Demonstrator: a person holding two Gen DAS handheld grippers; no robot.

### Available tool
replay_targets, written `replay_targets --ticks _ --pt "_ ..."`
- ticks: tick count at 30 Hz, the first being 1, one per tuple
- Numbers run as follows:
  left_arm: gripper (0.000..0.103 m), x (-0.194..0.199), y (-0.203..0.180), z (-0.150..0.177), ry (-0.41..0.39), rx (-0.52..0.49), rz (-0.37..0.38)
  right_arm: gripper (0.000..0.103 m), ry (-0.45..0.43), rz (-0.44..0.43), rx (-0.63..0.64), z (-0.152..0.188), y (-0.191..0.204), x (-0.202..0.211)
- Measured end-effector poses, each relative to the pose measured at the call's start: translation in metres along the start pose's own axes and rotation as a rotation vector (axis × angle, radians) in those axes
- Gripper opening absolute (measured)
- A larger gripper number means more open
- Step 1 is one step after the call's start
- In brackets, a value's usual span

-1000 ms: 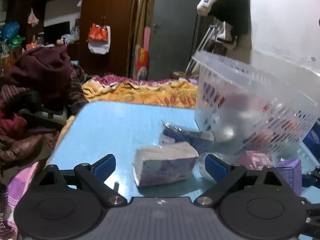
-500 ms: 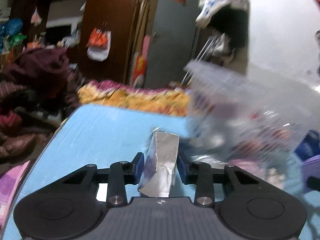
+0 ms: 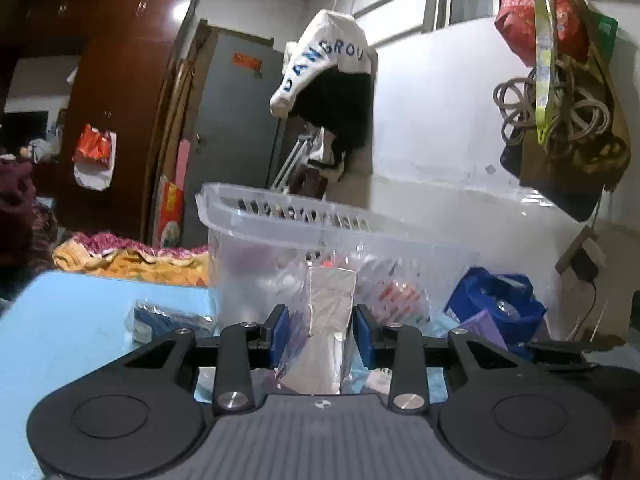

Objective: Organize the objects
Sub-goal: 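Grasp bagged grey item with left gripper while right gripper grasps purple card box, then lift both held items over the white basket and open both grippers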

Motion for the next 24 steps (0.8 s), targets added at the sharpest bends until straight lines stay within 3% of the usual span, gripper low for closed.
replay_targets --ticks 5,13,24 --pt "0.039 0.004 0.0 0.0 -0.019 -0.007 0.006 0.043 -0.003 0.045 0.058 0.001 0.009 0.0" --pt "0.039 0.007 0.008 0.003 -0.016 0.061 0.055 0.042 -0.035 -0.005 -0.003 0.001 0.0 0.004" --pt "0.039 0.007 0.001 0.007 -0.006 0.02 0.059 0.042 -0.107 0.005 0.015 0.001 0.004 0.015"
Point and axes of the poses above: each gripper's, at about its wrist camera, not at the fingertips, and x roughly against the way its jaws point, y to its left, z to its underside, the point moved 6 cm from there along -x, roughly the way its jaws point, and after that the axes turned 5 degrees about y, right-handed, at the moved point
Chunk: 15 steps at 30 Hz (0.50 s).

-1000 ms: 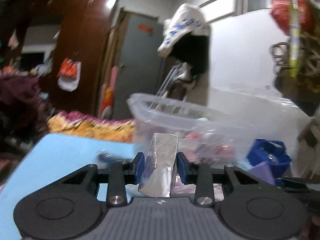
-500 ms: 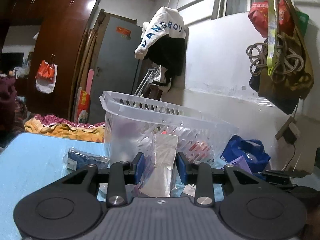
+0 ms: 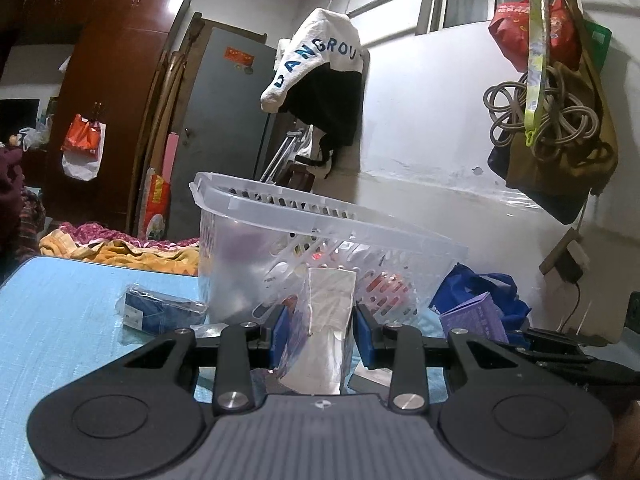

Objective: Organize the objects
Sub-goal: 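Lift both held items over the white basket and open both grippers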

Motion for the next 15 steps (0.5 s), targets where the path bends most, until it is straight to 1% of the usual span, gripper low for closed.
replay_targets --ticks 2,5,6,8,10,11,12,14,15 --pt "0.039 0.001 0.0 0.0 -0.004 -0.003 0.005 0.043 -0.025 -0.003 0.012 0.0 0.002 0.004" --pt "0.039 0.006 -0.003 -0.002 -0.035 -0.001 0.009 0.043 -0.067 0.029 0.031 -0.001 0.006 0.011" --pt "0.039 0.009 -0.004 -0.004 -0.041 0.009 0.032 0.043 -0.082 0.041 0.041 -0.003 0.008 0.016" --pt "0.039 0.017 -0.01 -0.014 -0.05 0.011 0.065 0.043 -0.092 0.018 0.02 -0.014 0.013 0.028" --pt "0.039 0.026 -0.017 -0.037 -0.079 0.016 0.108 0.043 -0.126 0.002 0.035 -0.04 0.021 0.042" --pt "0.039 0.03 -0.021 -0.054 -0.101 0.019 0.121 0.043 -0.14 0.024 0.067 -0.057 0.026 0.046" --pt "0.039 0.032 -0.025 -0.072 -0.118 0.018 0.128 0.043 -0.146 0.063 0.099 -0.076 0.028 0.045" --pt "0.039 0.026 -0.033 -0.104 -0.126 0.007 0.11 0.044 -0.128 0.107 0.143 -0.112 0.025 0.029" --pt "0.039 0.018 -0.035 -0.12 -0.117 0.008 0.08 0.044 -0.087 0.105 0.142 -0.129 0.02 0.013"
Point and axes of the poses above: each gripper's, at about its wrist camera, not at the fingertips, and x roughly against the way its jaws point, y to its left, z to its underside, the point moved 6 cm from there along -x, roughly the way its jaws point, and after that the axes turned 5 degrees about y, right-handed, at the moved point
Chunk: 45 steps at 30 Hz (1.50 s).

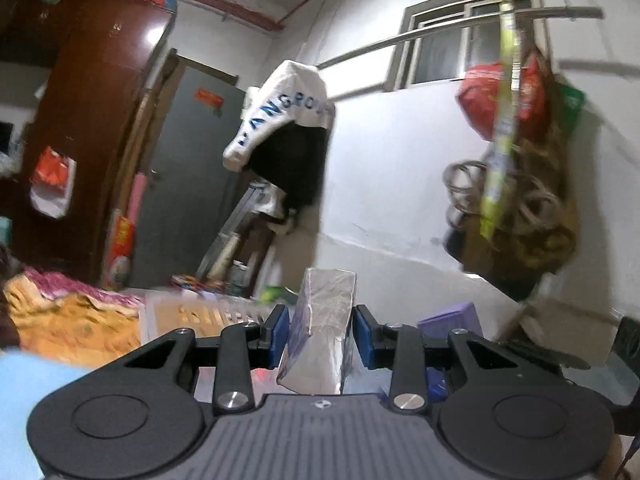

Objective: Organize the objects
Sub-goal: 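Lift both held items over the white basket and open both grippers, then grasp clear bagged item with left gripper while right gripper grasps KENT cigarette pack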

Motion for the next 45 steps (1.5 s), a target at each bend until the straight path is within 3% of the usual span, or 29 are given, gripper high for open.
replay_targets --ticks 4,5,6,7,8,13,16,19,22,25,28,31,32,37,38,40,42,45 --pt "0.041 -0.062 0.013 -0.026 0.119 0.046 -0.082 0.049 0.144 -0.032 -0.049 -0.018 -0.023 -0.076" --pt "0.05 -0.076 0.018 -0.025 0.15 0.053 -0.097 0.057 0.173 -0.017 -0.037 -0.015 -0.024 -0.088" --pt "0.073 -0.09 0.023 -0.021 0.184 0.06 -0.124 0.065 0.193 0.033 -0.018 -0.012 -0.025 -0.097" --pt "0.082 -0.097 0.027 -0.017 0.207 0.068 -0.148 0.086 0.202 0.078 -0.006 -0.01 -0.026 -0.1" --pt "0.087 -0.1 0.03 -0.013 0.218 0.073 -0.167 0.1 0.2 0.094 -0.002 -0.008 -0.025 -0.097" --pt "0.089 -0.04 0.027 -0.003 0.103 0.032 -0.149 0.103 0.096 -0.03 -0.052 0.014 -0.011 -0.029" --pt "0.099 -0.007 0.032 0.022 0.111 -0.024 -0.214 0.103 0.178 -0.075 -0.019 0.056 0.002 -0.021" --pt "0.099 -0.008 0.053 0.06 0.247 -0.046 -0.275 0.099 0.344 -0.049 0.042 0.093 0.009 -0.051" --pt "0.089 -0.024 0.082 0.089 0.362 -0.026 -0.31 0.091 0.442 -0.095 -0.002 0.112 0.012 -0.082" --pt "0.083 -0.034 0.105 0.101 0.403 0.052 -0.302 0.091 0.487 -0.108 -0.008 0.126 0.017 -0.095" --pt "0.081 -0.042 0.113 0.108 0.44 0.066 -0.283 0.09 0.515 -0.119 -0.031 0.128 0.019 -0.1" --pt "0.081 -0.051 0.115 0.118 0.48 0.064 -0.295 0.077 0.53 -0.141 -0.033 0.13 0.02 -0.098" --pt "0.081 -0.055 0.115 0.121 0.492 0.067 -0.296 0.066 0.524 -0.149 -0.033 0.129 0.021 -0.096" --pt "0.081 -0.063 0.109 0.122 0.482 0.064 -0.314 0.063 0.504 -0.153 -0.014 0.132 0.019 -0.077" --pt "0.078 -0.063 0.107 0.122 0.479 0.06 -0.305 0.063 0.491 -0.144 -0.01 0.132 0.018 -0.073" --pt "0.057 -0.063 0.1 0.124 0.471 0.036 -0.299 0.063 0.465 -0.135 -0.008 0.13 0.014 -0.066" --pt "0.051 -0.058 0.097 0.125 0.438 0.024 -0.316 0.063 0.432 -0.126 -0.024 0.128 0.01 -0.06" --pt "0.05 -0.041 0.092 0.119 0.357 0.05 -0.283 0.063 0.399 -0.121 -0.061 0.127 0.005 -0.058"
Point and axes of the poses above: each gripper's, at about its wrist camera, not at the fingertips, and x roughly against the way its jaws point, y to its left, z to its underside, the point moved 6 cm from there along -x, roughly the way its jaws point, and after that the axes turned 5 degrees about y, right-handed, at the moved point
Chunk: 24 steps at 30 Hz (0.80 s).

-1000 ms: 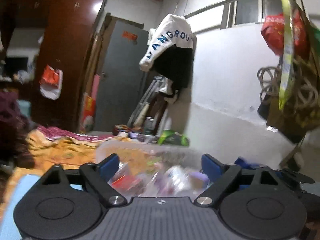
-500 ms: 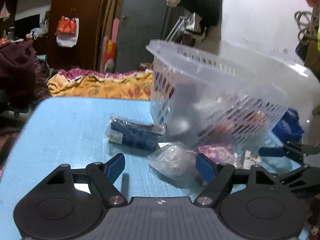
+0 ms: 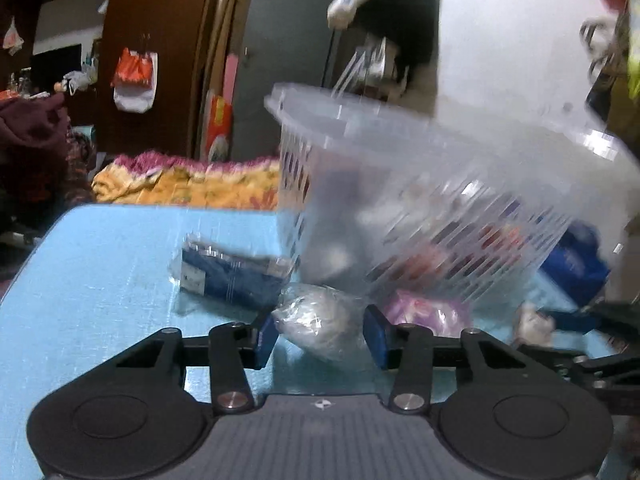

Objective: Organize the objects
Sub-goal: 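Grasp clear bagged item with left gripper while right gripper grasps KENT cigarette pack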

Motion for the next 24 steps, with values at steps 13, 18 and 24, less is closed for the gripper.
replay_targets --ticks 13,18,24 --pt "0.05 0.053 -0.021 0.009 -0.244 -0.043 0.159 0.063 -0.16 0.023 -0.04 -0.007 -0.005 0.02" --pt "0.05 0.053 -0.02 0.007 -0.257 -0.041 0.161 0.063 -0.242 0.017 -0.052 -0.008 -0.006 0.031" --pt "0.05 0.052 -0.018 0.008 -0.254 -0.038 0.159 0.063 -0.308 0.015 -0.053 -0.009 -0.004 0.039"
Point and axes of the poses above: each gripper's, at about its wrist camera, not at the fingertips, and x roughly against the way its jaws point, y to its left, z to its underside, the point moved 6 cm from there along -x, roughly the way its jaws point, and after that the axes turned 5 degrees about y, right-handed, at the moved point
